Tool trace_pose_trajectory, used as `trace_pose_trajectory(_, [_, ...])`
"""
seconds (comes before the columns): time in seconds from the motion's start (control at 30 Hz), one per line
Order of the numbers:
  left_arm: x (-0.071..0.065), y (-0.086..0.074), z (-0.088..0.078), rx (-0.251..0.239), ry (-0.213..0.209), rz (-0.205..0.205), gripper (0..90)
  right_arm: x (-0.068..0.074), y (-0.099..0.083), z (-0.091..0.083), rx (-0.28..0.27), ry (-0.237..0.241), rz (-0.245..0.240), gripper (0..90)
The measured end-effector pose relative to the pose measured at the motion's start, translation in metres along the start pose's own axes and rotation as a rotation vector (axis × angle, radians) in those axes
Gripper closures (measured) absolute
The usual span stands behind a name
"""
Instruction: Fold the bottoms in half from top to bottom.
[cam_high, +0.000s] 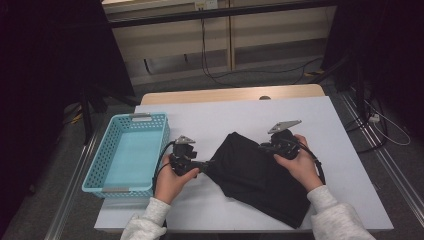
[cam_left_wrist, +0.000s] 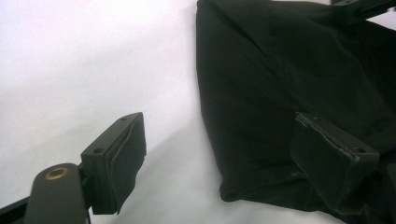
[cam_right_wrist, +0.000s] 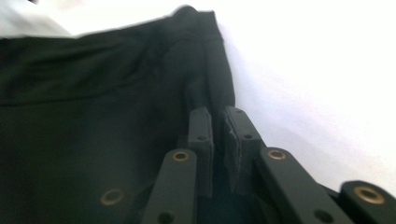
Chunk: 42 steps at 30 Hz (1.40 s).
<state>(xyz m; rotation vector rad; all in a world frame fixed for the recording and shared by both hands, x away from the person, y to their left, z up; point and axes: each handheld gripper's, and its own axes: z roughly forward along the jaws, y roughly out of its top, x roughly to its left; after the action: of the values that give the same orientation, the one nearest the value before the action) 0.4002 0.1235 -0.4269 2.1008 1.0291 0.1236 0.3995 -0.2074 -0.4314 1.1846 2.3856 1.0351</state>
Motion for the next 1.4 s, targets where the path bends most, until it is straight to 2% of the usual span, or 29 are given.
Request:
trace_pose_trajectory(0.17, [0.001,0.0,0.001,0.003,-0.003,0.002,18.8,-0.002,-0.002,0.01,0.029,0.0,0.011,77.1])
trace_pose_trajectory(0.23, [0.001,0.0,0.0,0.0,0.001,0.001,18.7,-0.002,-0.002,0.009,0.01,-0.009,0.018,74.3])
trace_pose_trajectory(0.33, [0.001,0.0,0.0,0.0,0.003,0.0,18.7,-0.002,-0.001,0.007,-0.008,0.017,0.025,75.0])
trace_pose_trajectory(0.43, [0.0,0.0,0.0,-0.001,-0.001,0.001,18.7,-0.001,-0.001,0.007,0.002,0.034,0.022,75.6])
trace_pose_trajectory(0.53, [0.0,0.0,-0.001,-0.002,-0.003,0.001,18.7,-0.002,0.0,0.003,-0.016,0.012,0.023,70.9])
trace_pose_trajectory(0.6, [0.001,0.0,-0.001,-0.004,-0.001,0.002,18.7,-0.005,0.0,-0.001,-0.036,0.024,0.05,65.9])
trace_pose_trajectory(0.7, [0.001,0.0,-0.001,-0.002,-0.001,0.0,18.7,-0.008,-0.002,-0.004,-0.029,0.021,0.089,64.2])
trace_pose_trajectory(0.8, [0.001,0.0,-0.001,-0.001,-0.001,0.003,18.7,-0.008,-0.002,-0.004,-0.022,0.015,0.083,59.3])
trace_pose_trajectory(0.9, [0.001,0.001,-0.002,-0.002,-0.002,0.003,18.7,-0.008,-0.007,0.002,-0.003,0.034,0.103,59.0])
trace_pose_trajectory(0.97, [0.0,0.001,-0.002,-0.009,-0.001,0.001,18.7,-0.008,-0.011,0.006,0.009,0.024,0.102,61.1])
trace_pose_trajectory(1.07, [0.0,0.002,-0.003,-0.007,-0.003,0.001,18.7,-0.005,-0.013,0.004,0.007,0.042,0.082,64.9])
trace_pose_trajectory(1.2, [0.0,0.001,-0.002,-0.006,-0.001,0.002,18.7,-0.004,-0.012,-0.002,-0.017,0.081,0.084,72.5])
trace_pose_trajectory(1.27, [0.0,0.001,-0.002,-0.006,-0.003,0.0,18.7,-0.003,-0.012,-0.002,-0.016,0.086,0.081,72.1])
trace_pose_trajectory(1.33, [0.0,0.002,-0.003,-0.005,-0.004,0.001,18.7,-0.003,-0.013,0.0,-0.006,0.067,0.076,70.1])
trace_pose_trajectory(1.4, [0.0,0.002,-0.003,-0.003,-0.004,0.002,18.6,-0.005,-0.015,0.002,0.002,0.066,0.091,68.6])
